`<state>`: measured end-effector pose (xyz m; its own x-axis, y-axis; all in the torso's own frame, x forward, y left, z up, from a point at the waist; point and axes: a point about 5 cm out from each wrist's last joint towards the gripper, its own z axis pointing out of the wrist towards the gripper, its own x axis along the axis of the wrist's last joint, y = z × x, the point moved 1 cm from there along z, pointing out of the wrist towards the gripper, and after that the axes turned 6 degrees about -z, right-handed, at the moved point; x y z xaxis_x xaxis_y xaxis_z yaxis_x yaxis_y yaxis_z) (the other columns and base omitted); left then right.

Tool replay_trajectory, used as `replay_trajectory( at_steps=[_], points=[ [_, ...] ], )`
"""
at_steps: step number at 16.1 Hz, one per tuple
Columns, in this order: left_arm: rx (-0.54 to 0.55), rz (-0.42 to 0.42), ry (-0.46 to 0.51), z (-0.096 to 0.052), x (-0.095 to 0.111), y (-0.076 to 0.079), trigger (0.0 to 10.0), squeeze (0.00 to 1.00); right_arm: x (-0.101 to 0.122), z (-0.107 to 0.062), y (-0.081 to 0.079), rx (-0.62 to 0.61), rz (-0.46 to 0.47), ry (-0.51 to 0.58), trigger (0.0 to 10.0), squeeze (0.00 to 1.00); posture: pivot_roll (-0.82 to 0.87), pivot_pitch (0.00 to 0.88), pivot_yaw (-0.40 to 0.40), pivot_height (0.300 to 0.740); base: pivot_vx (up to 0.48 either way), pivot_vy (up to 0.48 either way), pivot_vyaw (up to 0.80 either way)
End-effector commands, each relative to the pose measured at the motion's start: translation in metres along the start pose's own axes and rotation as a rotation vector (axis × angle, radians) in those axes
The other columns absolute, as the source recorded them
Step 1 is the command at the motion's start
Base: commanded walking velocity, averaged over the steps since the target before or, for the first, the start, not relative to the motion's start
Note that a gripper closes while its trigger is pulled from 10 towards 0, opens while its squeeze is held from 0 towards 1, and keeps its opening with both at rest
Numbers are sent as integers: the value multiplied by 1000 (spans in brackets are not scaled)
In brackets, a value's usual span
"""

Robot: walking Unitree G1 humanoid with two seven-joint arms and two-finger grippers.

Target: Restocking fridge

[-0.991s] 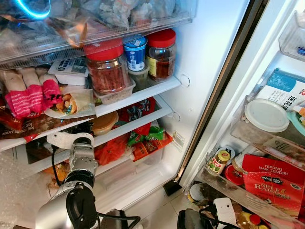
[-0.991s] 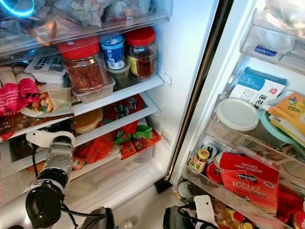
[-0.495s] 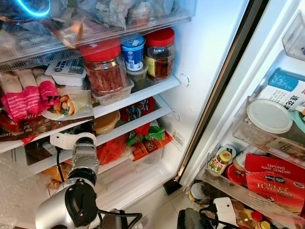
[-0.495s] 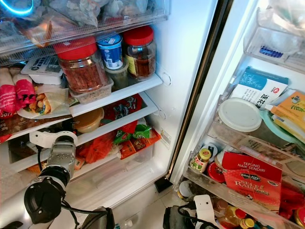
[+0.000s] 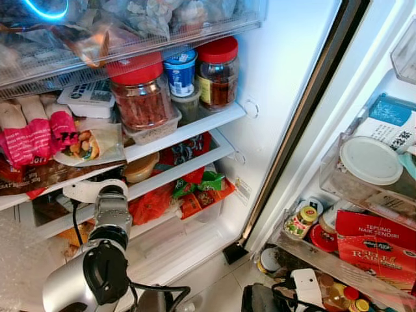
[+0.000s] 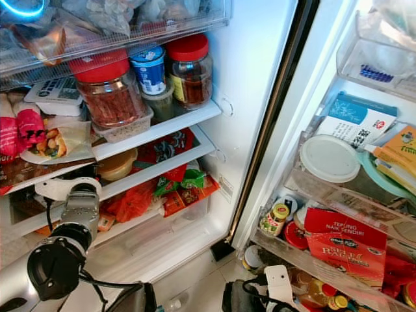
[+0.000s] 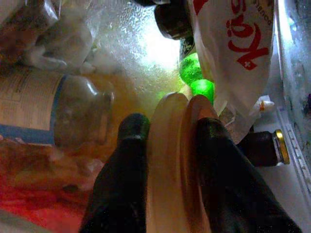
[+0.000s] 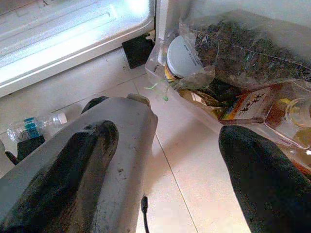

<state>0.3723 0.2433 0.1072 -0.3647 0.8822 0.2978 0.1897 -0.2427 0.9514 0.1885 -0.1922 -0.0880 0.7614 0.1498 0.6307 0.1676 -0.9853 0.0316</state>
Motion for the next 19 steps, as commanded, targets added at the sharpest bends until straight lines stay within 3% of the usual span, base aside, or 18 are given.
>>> replay_trajectory(
  at_steps=[1,7,15,16,19],
  points=[
    [2,-1,9,0,3,-1,10000,1000,-26,-6,-1,3,14,-91,10000,0,-156,139,-49,632,0,0,0],
    [-59,-11,2,2,2,7,10000,1000,-26,-6,-1,4,11,-92,10000,0,-153,141,-51,632,0,0,0],
    [-107,4,-13,-4,-1,1,10000,1000,-26,-6,-2,6,14,-92,10000,0,-145,135,-48,632,0,0,0],
    [-134,6,-30,-7,-3,-1,10000,0,-26,-6,-2,6,14,-91,10000,0,-143,130,-46,632,0,0,0],
    [-143,5,-33,-9,-3,-2,10000,0,-26,-6,-2,6,14,-91,10000,0,-140,124,-45,632,0,0,0]
  ],
)
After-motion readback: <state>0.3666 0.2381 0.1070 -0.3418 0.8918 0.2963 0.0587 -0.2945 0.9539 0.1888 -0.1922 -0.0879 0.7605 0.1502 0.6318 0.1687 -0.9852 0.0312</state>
